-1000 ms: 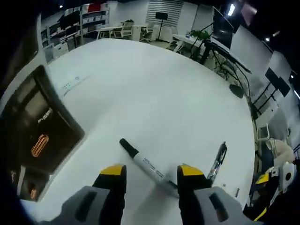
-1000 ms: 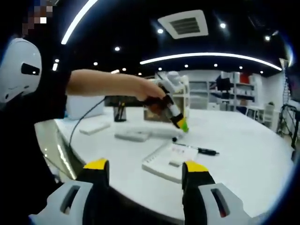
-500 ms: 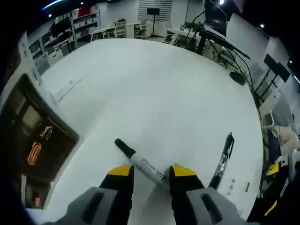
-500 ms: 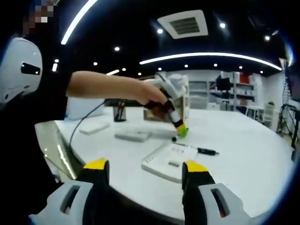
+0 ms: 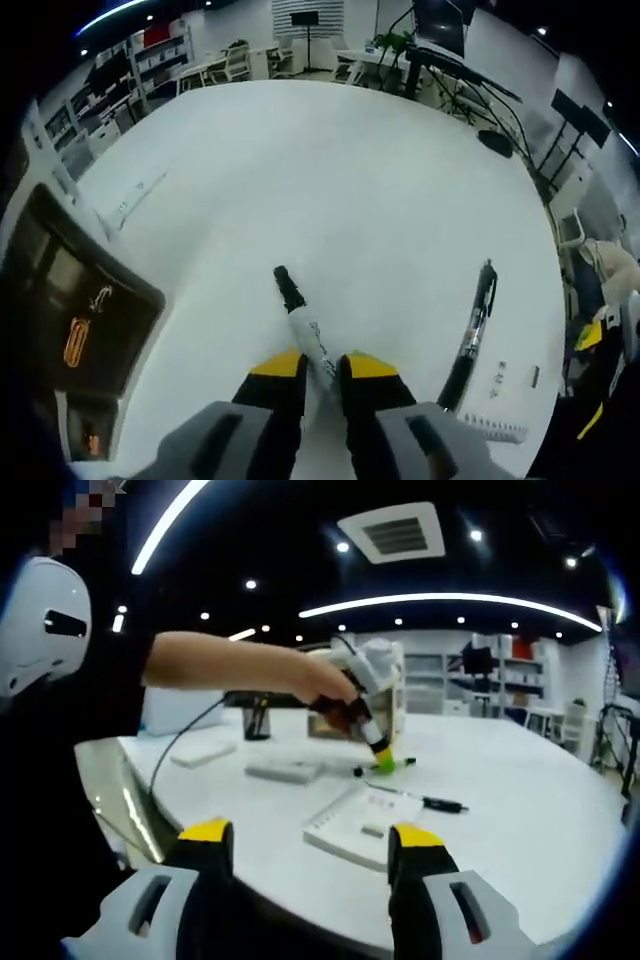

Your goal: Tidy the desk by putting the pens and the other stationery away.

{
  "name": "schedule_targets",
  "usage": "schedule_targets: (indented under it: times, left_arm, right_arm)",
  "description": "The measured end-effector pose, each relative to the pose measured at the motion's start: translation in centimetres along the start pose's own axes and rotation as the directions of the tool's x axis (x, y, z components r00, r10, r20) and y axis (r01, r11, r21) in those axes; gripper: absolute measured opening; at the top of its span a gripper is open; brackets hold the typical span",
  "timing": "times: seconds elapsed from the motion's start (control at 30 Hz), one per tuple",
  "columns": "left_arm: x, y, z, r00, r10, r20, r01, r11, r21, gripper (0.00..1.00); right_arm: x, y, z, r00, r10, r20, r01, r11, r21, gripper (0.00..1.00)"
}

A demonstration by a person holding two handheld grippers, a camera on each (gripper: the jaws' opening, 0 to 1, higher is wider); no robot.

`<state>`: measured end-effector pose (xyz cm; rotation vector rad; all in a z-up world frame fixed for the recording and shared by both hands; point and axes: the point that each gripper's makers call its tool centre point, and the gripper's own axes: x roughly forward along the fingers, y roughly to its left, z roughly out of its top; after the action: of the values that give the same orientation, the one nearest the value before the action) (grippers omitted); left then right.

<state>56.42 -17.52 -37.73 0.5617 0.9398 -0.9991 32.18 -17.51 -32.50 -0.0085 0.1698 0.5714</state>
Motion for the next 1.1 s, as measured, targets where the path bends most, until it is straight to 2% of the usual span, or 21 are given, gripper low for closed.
schedule_targets:
  times: [0.37,0.47,0.7,0.8,0.93,1.03,1.1]
  left_arm:
    - [-0.2,-0.2,-0.2,1.000,-0.010,-0.005,0.010,0.998,0.061,0.10]
    - [-0.5,0.6,0.2,1.000,0.011,0.024,-0.013,0.998,0.065,0.10]
    - [-2.5,0.9,1.1,0.990,-0.023,0.136,0.021,1.000,0.012,0.10]
    - [-3.7,1.1,1.5,0.979,-0.036,0.201,0.040,0.999,-0.016,0.10]
    - [-6.3,1.1,1.2,0.958,-0.039,0.284,0.049,0.998,-0.028,0.10]
    - [-8.2,1.0,0.8,0.938,-0.040,0.344,0.058,0.997,-0.042,0.10]
    - [-9.5,1.7,0.6,0.920,-0.014,0.392,0.039,0.998,-0.056,0.10]
  right_arm:
    - [0.1,0.0,0.0,1.000,0.002,-0.001,-0.002,1.000,-0.001,0.59]
    - [0.1,0.1,0.0,1.000,0.002,-0.002,-0.002,1.000,-0.002,0.59]
    - [0.5,0.7,0.0,1.000,0.016,-0.007,-0.016,1.000,-0.002,0.59]
    - [0.7,1.0,0.1,1.000,0.022,-0.006,-0.022,1.000,-0.003,0.59]
    - [1.0,1.7,0.5,0.999,0.047,-0.001,-0.047,0.999,0.004,0.59]
    - [1.3,2.1,0.7,0.998,0.060,-0.003,-0.060,0.998,-0.003,0.59]
    - [1.6,2.3,0.9,0.998,0.066,-0.005,-0.066,0.998,-0.011,0.59]
